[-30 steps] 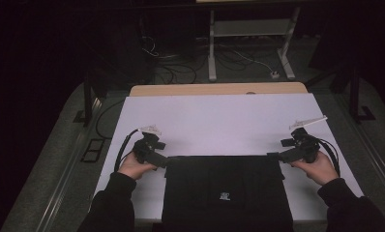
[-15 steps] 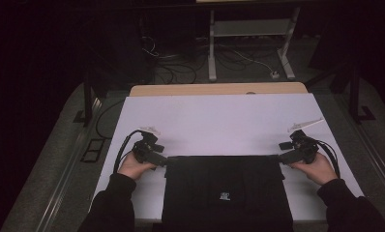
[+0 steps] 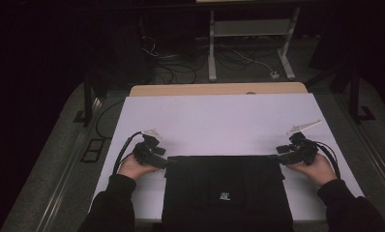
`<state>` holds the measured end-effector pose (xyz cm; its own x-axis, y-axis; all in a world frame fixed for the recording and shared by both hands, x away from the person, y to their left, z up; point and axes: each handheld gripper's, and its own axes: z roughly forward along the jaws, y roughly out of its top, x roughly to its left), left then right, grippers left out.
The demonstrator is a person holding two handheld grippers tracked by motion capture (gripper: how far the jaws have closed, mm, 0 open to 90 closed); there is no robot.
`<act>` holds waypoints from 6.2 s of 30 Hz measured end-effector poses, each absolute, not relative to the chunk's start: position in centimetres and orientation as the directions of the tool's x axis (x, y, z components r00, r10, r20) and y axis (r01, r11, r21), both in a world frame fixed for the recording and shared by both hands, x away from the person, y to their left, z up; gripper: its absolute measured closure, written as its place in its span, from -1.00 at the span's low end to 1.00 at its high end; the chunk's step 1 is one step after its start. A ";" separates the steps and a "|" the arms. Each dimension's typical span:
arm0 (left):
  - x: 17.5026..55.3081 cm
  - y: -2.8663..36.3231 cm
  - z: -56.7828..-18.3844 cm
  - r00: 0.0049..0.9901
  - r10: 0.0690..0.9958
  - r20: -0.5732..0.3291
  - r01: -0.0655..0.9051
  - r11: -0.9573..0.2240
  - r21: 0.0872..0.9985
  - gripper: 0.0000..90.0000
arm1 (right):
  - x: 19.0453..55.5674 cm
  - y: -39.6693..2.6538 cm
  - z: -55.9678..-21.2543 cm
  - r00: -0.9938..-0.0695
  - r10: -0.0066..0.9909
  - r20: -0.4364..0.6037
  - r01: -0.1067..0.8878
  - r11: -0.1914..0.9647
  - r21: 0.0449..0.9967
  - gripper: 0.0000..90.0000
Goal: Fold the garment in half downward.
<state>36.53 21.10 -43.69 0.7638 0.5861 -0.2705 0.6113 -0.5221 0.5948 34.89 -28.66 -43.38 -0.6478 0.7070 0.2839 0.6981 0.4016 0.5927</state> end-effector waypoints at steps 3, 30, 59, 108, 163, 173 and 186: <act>36.5 20.9 -43.7 0.769 0.585 -0.258 0.603 -0.527 0.599 -0.48 | 34.9 -28.7 -43.4 -0.647 0.709 0.280 0.697 0.403 0.593 -0.20; 36.0 20.0 -43.7 0.771 0.612 -0.176 0.573 -0.546 0.611 0.61 | 35.4 -29.1 -44.4 -0.596 0.739 0.316 0.745 0.360 0.562 0.67; 35.5 19.6 -42.9 0.775 0.626 -0.092 0.545 -0.587 0.599 0.90 | 34.9 -28.7 -43.8 -0.574 0.766 0.289 0.749 0.348 0.564 0.91; 38.2 19.6 -39.4 0.699 0.713 0.053 0.529 -0.566 0.633 0.90 | 38.4 -29.5 -40.5 -0.523 0.806 0.275 0.729 0.256 0.635 0.91; 43.9 20.0 -38.1 0.628 0.778 0.015 0.593 -0.491 0.638 0.90 | 43.1 -29.4 -38.5 -0.466 0.834 0.294 0.735 0.181 0.653 0.91; 44.7 20.0 -38.7 0.618 0.787 0.004 0.601 -0.475 0.643 0.90 | 44.3 -29.3 -39.4 -0.439 0.848 0.296 0.745 0.160 0.648 0.95; 46.1 19.7 -37.8 0.612 0.790 0.031 0.597 -0.488 0.637 0.90 | 45.9 -28.5 -38.2 -0.436 0.864 0.251 0.727 0.173 0.665 0.95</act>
<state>46.14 19.65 -37.82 0.6124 0.7899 0.0309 0.5969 -0.4877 0.6371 45.88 -28.53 -38.24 -0.4362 0.8640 0.2514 0.7266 0.1734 0.6648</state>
